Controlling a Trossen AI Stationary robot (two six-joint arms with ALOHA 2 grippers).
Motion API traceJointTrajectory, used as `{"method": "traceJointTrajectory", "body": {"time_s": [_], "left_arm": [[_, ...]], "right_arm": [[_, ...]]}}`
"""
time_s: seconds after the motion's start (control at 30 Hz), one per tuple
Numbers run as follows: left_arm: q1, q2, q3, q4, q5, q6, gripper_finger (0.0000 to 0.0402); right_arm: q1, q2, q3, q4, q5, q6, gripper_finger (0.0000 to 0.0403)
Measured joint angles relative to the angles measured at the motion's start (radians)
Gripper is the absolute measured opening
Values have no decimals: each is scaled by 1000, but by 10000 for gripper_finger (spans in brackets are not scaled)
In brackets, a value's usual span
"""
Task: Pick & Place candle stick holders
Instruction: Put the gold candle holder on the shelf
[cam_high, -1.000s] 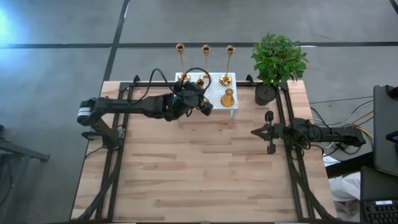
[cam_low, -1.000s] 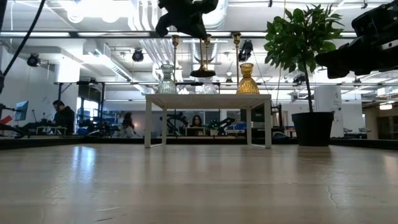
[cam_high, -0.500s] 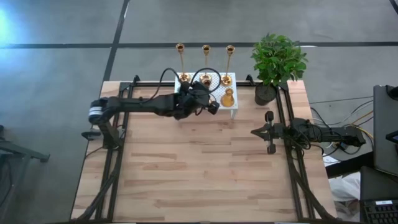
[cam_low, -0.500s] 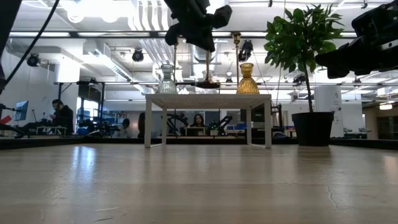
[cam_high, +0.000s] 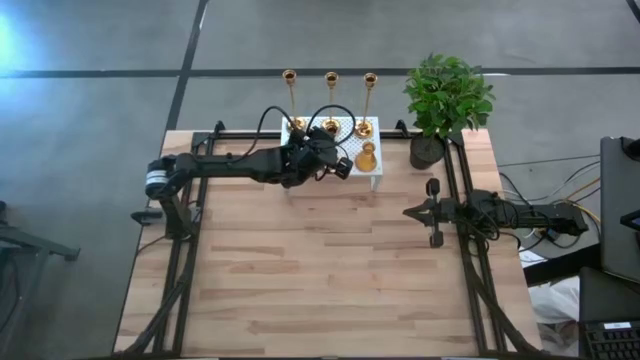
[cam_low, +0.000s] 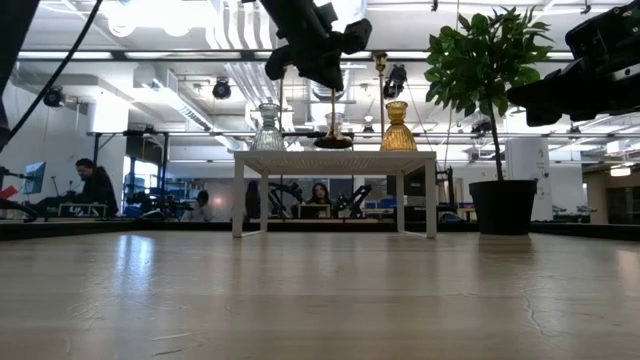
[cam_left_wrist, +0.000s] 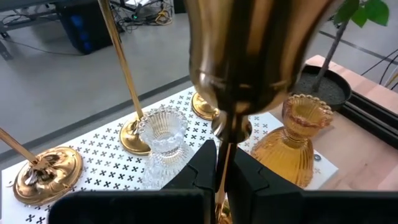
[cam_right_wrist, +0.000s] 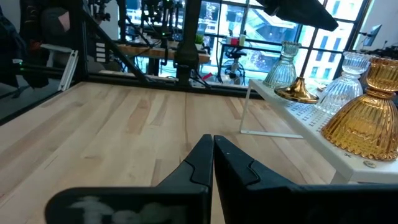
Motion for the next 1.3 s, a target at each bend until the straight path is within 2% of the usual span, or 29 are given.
{"method": "traceJointTrajectory", "body": {"time_s": [0.23, 0.4, 0.77, 1.3], "left_arm": [[11, 0, -12, 15, 5, -1, 18], [14, 0, -53, 62, 51, -15, 18], [22, -1, -85, 105, 23, 22, 18], [26, -1, -100, 142, 43, 33, 18]], "right_arm": [[0, 0, 0, 0, 0, 0, 9], [0, 0, 0, 0, 0, 0, 9], [0, 0, 0, 0, 0, 0, 9], [0, 0, 0, 0, 0, 0, 9]]}}
